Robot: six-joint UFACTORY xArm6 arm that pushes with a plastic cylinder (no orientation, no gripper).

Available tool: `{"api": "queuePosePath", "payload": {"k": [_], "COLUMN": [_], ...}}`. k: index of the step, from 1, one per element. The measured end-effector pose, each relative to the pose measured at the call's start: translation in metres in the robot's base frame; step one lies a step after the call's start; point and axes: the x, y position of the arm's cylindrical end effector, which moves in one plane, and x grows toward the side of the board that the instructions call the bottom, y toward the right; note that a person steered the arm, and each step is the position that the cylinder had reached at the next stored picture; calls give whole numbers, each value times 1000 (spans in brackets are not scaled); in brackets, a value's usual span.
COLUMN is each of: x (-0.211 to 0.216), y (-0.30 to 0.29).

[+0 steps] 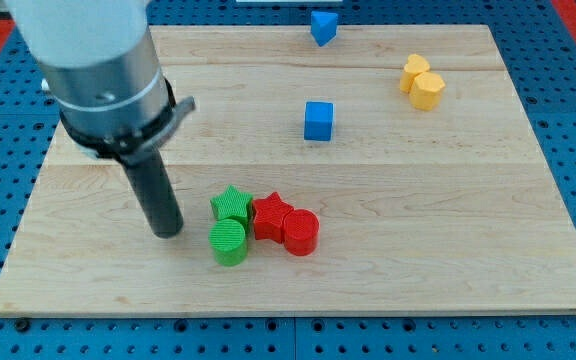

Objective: Move the blue cube vertically above to the red star

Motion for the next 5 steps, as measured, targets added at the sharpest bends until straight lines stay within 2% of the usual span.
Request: {"api": "queuePosePath", "payload": {"k": [1,2,3,4,5], "x": [-13,-60,-84,-120,-171], "y": [68,78,89,128,135]}}
